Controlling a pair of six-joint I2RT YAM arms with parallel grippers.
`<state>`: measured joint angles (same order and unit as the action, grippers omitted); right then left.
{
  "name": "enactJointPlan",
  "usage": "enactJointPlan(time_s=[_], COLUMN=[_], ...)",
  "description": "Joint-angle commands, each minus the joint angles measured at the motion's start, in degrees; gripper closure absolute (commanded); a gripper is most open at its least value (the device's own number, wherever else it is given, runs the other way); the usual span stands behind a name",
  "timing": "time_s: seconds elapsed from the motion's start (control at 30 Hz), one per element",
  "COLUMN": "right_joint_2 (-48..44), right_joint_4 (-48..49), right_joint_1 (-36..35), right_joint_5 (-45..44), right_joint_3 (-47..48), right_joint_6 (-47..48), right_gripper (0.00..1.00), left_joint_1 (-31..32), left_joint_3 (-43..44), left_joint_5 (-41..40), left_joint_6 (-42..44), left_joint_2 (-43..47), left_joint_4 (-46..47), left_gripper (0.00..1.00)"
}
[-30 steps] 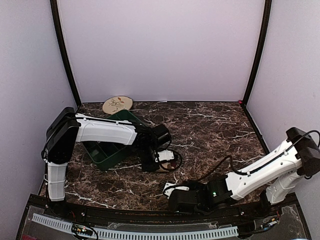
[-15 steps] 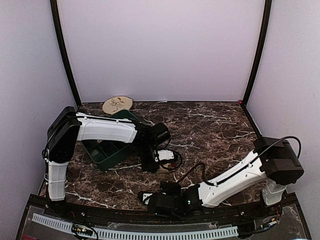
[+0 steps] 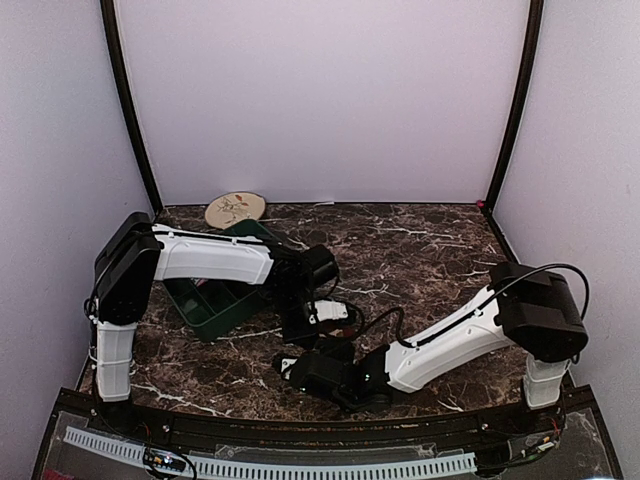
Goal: Roll the socks
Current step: Roll the sock at the center of the board.
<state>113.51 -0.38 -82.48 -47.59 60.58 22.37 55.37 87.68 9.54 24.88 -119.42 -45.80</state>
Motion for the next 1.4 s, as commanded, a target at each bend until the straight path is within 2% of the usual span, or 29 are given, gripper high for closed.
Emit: enactJointPlan(time_s=[0.0, 0.3, 0.47, 0.67, 0.73, 0.87, 1.13, 1.23, 1.33, 1.37], right_joint_2=[3.17, 3.47, 5.24, 6.71, 6.61, 7.13, 5.84, 5.26, 4.91, 4.56], right_joint_4=[-2.07, -0.04, 4.25, 3.86, 3.41, -0.43, -3.23, -4.15, -5.02, -5.99], right_joint_1=[3.08, 6.77, 7.86, 10.23, 10.78, 11.95, 12.12, 12.08, 12.08, 12.08], right_joint_5=[3.3, 3.93, 0.71, 1.34, 2.34, 4.46, 8.42, 9.95, 11.41, 12.99], right_joint_3=[-0.57, -1.54, -2.89, -2.7, -2.58, -0.43, -0.05, -0.16, -0.07, -0.02], right_joint_6=[1.16, 3.44, 7.3, 6.34, 6.22, 4.18, 2.61, 2.13, 1.64, 1.06], right_gripper=[0.4, 0.44, 0.48, 0.57, 0.62, 0.82, 0.99, 1.0, 1.0, 1.0], left_joint_1=[0.62, -0.04, -0.18, -0.27, -0.34, -0.36, -0.67, -1.56, -2.82, -4.88], left_joint_3=[-3.37, -2.97, -3.19, -4.31, -4.57, -4.26, -2.34, -0.76, 0.49, 1.54], left_joint_5=[2.51, 2.57, 2.2, 2.27, 2.41, 1.91, 0.1, -0.27, 0.12, 1.93], left_joint_6=[0.95, 2.01, 3.85, 4.45, 4.56, 4.3, 1.76, -0.08, -1.53, -3.68], left_joint_2=[-5.04, -4.85, -4.8, -4.02, -3.66, -3.54, -3.68, -3.97, -3.94, -3.87], left_joint_4=[-7.77, -7.81, -7.9, -7.59, -7.39, -7.35, -6.83, -7.22, -7.61, -7.46], left_gripper=[1.0, 1.0, 1.0, 1.0, 1.0, 1.0, 0.99, 0.95, 0.85, 0.68])
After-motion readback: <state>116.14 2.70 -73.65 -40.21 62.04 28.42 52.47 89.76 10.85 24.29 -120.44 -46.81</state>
